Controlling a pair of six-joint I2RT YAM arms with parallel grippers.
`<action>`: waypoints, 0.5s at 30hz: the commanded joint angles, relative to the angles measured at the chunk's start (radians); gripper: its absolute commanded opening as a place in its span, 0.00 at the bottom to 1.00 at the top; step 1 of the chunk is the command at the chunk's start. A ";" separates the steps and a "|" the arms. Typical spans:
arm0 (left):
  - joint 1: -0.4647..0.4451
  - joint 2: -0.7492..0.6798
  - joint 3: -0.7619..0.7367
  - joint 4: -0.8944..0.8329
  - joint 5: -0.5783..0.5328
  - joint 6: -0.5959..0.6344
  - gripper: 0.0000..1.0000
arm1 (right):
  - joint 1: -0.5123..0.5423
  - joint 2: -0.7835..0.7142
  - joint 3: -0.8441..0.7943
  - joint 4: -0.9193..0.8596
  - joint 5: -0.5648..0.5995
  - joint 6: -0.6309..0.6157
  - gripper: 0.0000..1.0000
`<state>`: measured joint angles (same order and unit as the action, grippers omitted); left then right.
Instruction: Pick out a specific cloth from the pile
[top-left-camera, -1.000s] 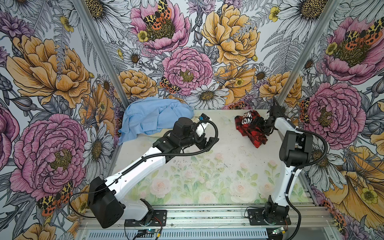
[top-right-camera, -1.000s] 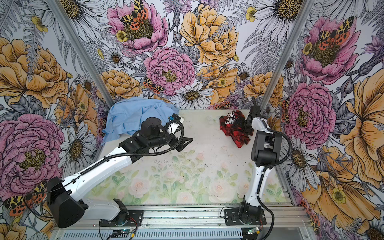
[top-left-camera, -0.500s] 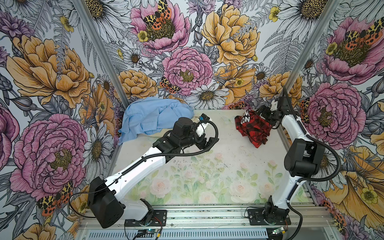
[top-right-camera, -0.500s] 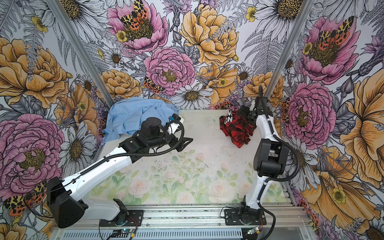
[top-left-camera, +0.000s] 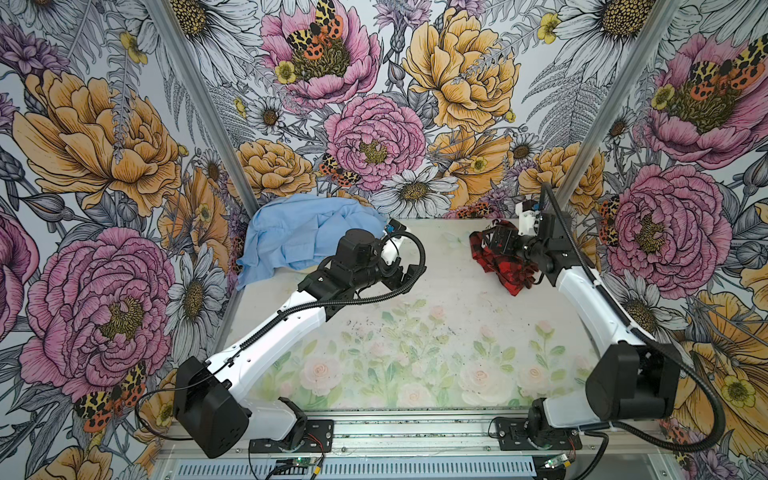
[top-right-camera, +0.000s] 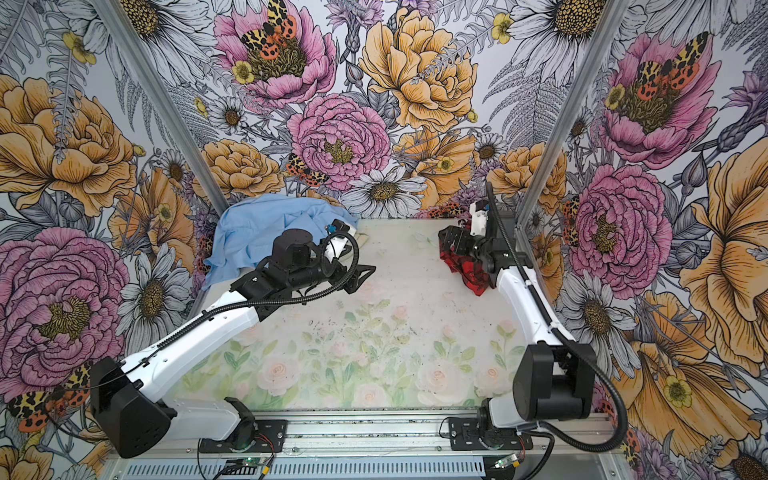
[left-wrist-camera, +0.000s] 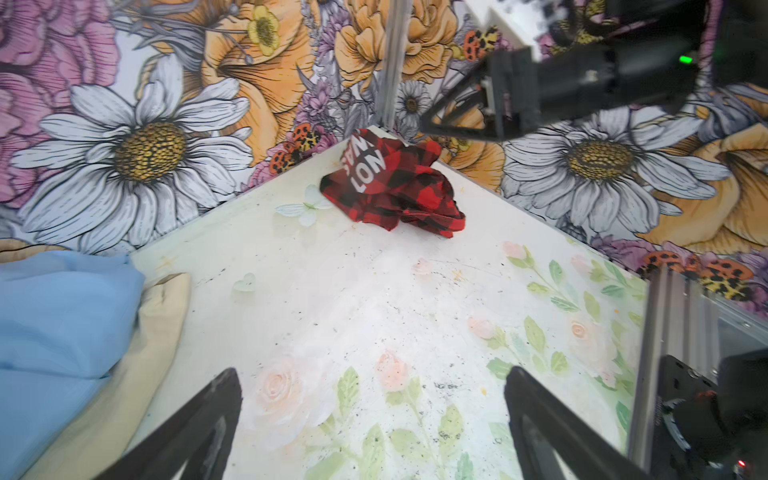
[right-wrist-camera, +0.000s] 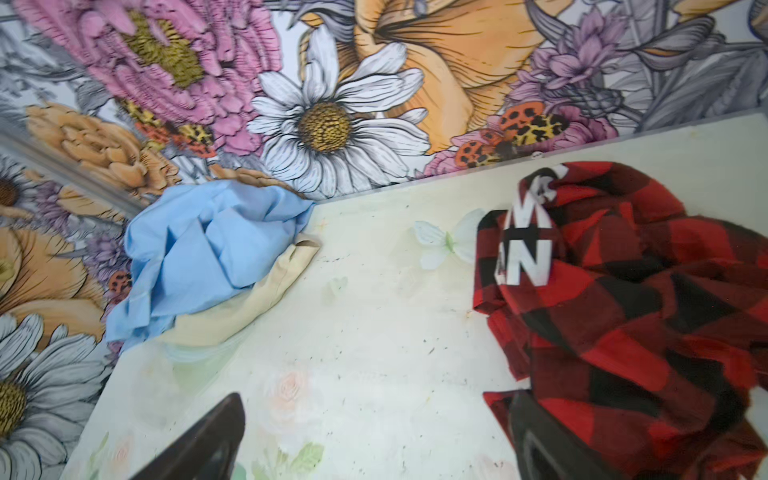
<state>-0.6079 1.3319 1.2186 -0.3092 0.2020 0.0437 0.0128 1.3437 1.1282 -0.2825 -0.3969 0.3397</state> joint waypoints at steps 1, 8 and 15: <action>0.071 -0.037 -0.009 0.013 -0.151 -0.042 0.99 | 0.030 -0.160 -0.192 0.227 0.043 -0.005 0.99; 0.207 -0.064 -0.108 0.067 -0.468 -0.190 0.99 | 0.101 -0.316 -0.522 0.312 0.315 -0.025 0.99; 0.258 -0.224 -0.633 0.529 -0.766 -0.124 0.99 | 0.096 -0.252 -0.611 0.437 0.434 -0.084 1.00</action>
<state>-0.3546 1.1515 0.7586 -0.0433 -0.3618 -0.1314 0.1116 1.0874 0.5369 0.0277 -0.0612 0.2996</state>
